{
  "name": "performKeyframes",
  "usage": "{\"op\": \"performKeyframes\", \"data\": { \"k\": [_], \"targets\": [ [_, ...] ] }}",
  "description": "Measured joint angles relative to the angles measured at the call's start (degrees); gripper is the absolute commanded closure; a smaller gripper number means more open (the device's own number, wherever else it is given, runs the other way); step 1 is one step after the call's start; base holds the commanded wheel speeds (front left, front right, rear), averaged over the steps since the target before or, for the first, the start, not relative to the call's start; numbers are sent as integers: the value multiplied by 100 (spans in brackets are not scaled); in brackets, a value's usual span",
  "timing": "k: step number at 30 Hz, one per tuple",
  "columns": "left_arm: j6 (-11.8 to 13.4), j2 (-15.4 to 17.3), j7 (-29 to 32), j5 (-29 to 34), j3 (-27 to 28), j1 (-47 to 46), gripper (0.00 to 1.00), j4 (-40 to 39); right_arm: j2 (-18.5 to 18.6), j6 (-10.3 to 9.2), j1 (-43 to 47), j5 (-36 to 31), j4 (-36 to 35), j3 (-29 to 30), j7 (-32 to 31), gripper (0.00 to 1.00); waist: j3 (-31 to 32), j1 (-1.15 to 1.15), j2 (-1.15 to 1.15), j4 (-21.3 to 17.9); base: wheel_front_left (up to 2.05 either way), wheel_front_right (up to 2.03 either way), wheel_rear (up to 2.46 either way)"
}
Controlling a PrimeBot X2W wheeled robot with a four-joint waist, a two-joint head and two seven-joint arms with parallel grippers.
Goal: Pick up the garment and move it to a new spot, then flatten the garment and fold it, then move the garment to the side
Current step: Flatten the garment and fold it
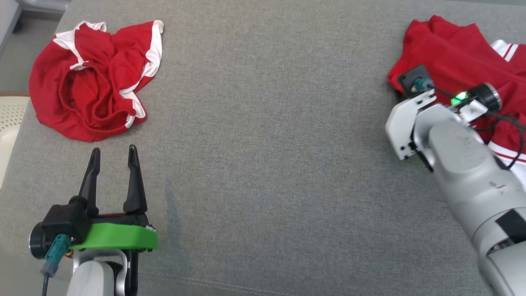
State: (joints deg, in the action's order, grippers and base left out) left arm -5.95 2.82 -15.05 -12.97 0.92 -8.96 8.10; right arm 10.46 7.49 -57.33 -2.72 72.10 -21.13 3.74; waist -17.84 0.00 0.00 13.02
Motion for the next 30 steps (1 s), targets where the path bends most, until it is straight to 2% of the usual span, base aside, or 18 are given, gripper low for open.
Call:
{"op": "performKeyframes", "data": {
  "k": [6,11,21,24,30],
  "targets": [
    [-11,0,0,158,164,205,0,-3,-489,1,237,192,-104,-240,871,100,299,0,0,-125,0,0,0],
    [-33,0,0,209,196,306,0,-30,-724,1,458,542,-463,-735,1070,100,484,0,0,-218,0,0,0],
    [-74,0,0,249,201,332,0,-15,-757,2,1208,2294,-2452,-2885,1065,100,643,0,0,-181,0,0,0],
    [-85,0,0,240,190,347,0,-5,-762,2,1304,2654,-2772,-3282,1044,100,634,0,0,-118,0,0,0],
    [-87,0,0,198,129,347,0,27,-759,2,1508,3039,-2985,-3989,994,100,602,0,0,15,0,0,0]
  ]
}}
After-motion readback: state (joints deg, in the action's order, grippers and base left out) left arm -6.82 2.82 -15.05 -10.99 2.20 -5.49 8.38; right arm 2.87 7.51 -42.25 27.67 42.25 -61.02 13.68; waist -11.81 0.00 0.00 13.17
